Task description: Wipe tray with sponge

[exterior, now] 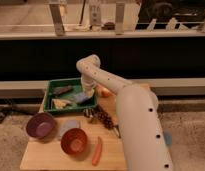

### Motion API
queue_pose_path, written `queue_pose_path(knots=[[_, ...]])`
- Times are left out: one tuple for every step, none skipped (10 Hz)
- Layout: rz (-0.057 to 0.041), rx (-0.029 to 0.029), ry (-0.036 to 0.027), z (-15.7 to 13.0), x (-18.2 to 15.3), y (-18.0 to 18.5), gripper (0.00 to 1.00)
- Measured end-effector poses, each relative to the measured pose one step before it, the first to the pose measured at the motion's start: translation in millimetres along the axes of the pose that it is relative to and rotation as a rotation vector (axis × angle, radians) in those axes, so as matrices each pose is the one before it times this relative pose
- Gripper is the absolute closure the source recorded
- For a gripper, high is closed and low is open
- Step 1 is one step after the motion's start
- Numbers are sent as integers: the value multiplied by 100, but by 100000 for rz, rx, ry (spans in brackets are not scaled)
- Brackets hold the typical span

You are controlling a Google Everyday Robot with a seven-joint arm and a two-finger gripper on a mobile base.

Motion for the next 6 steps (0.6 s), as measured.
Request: queue_pose_path(knots=[[1182,701,-12,334,-213,-1139,99],[1454,568,-222,547,-968,-1350,99],[795,800,-742,793,-1804,-2009,99],[-2037,-614,-669,537,-1873,-980,99],[-3355,-683,-504,395,-1800,-706,99],[-3780,-517,-407,125,-1285,-149,99]])
